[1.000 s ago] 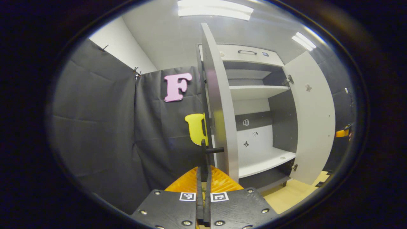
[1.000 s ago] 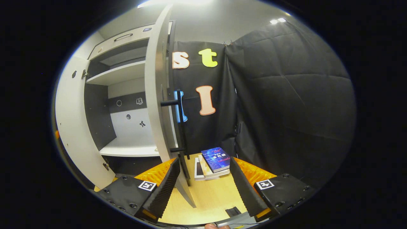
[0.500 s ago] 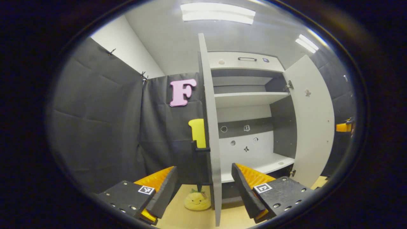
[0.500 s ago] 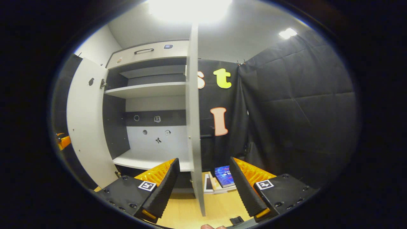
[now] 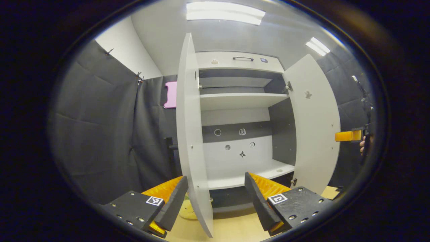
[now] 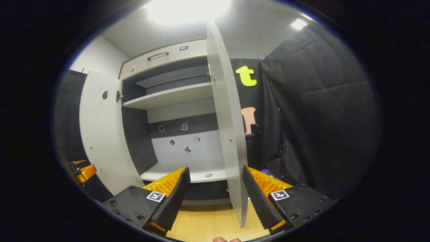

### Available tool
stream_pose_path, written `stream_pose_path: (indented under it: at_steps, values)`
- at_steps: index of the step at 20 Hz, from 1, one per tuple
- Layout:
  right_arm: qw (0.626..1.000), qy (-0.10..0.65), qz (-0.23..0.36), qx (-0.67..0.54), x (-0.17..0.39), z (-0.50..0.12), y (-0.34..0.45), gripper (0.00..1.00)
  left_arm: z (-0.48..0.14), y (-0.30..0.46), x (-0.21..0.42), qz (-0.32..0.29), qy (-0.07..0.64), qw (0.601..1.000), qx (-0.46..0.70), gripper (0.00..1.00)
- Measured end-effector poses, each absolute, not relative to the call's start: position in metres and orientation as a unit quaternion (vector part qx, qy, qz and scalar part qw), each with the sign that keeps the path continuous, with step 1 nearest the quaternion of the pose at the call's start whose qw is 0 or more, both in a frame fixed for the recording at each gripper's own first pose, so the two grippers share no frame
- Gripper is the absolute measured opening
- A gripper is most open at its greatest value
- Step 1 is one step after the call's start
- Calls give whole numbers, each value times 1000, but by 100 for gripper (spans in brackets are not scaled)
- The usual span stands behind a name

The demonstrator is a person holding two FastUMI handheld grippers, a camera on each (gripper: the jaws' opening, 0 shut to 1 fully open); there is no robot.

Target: Open the right door of the double-door shoe cabinet with the right hand, and open the left door with the left hand.

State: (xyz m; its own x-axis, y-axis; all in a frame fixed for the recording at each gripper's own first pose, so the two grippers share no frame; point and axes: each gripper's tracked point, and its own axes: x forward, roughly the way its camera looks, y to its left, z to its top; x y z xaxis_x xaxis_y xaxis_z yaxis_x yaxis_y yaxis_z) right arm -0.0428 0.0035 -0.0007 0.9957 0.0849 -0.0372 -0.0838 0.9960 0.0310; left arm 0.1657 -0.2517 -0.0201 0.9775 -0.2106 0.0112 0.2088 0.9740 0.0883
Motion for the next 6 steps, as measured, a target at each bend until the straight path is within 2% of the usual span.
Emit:
stream_pose_path:
  at_steps: [6]
  values:
    - [1000, 19, 23, 6, -51, -7, -6, 98, -37, -254, 164, -107, 7, 994, 27, 99]
